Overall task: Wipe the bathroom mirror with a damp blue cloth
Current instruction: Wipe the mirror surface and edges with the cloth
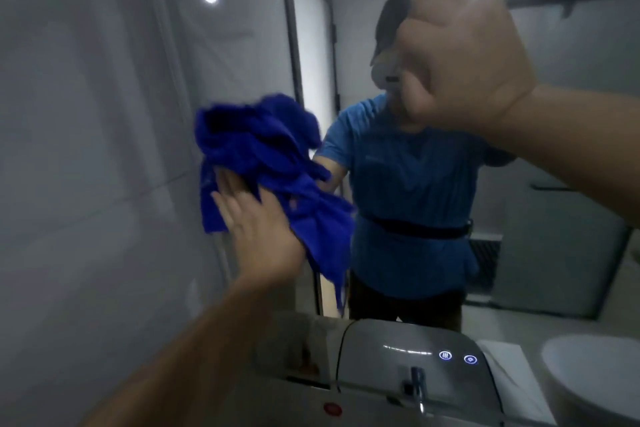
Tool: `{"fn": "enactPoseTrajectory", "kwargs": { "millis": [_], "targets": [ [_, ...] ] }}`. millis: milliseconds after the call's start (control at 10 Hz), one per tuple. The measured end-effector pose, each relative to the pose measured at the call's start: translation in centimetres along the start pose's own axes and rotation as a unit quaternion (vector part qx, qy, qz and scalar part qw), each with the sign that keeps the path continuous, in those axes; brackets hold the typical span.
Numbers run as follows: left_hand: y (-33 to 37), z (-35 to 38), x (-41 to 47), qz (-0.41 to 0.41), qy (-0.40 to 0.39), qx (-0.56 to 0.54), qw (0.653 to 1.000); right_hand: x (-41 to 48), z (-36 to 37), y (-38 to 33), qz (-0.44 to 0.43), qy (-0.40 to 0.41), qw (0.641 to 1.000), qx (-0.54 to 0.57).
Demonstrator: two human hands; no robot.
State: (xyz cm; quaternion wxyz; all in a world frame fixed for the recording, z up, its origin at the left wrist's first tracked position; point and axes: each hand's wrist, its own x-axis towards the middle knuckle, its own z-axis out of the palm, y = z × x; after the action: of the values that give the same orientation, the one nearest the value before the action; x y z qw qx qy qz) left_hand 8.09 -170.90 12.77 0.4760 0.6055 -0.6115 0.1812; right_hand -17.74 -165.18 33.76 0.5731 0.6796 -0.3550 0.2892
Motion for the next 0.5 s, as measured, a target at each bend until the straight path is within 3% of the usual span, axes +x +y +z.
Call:
{"fn": "enactPoseTrajectory", "kwargs": {
  "millis": [100,200,300,400,500],
  "targets": [
    [-1.5,2.1,-10.0,0.226,-0.008,0.026,0.974,0.2,0.0,-0.1,0.004,-0.005,1.0,0.001],
    [-5.0,4.5,-15.9,0.304,-0.072,0.009,0.95,0.3,0.0,0.0,0.005,-0.003,1.0,0.007],
    [-10.0,6.2,-20.0,0.305,-0.086,0.064,0.946,0.0,-0.1,-0.1,0.01,-0.015,1.0,0.007],
    [-10.9,9.3,-15.1,0.136,0.111,0.138,0.975,-0.2,-0.2,-0.2,0.011,-0.008,1.0,0.01],
    [-7.8,5.2,-6.8,0.336,-0.246,-0.292,0.861,-0.7,-0.3,-0.5,0.013,-0.003,1.0,0.015]
  ]
}}
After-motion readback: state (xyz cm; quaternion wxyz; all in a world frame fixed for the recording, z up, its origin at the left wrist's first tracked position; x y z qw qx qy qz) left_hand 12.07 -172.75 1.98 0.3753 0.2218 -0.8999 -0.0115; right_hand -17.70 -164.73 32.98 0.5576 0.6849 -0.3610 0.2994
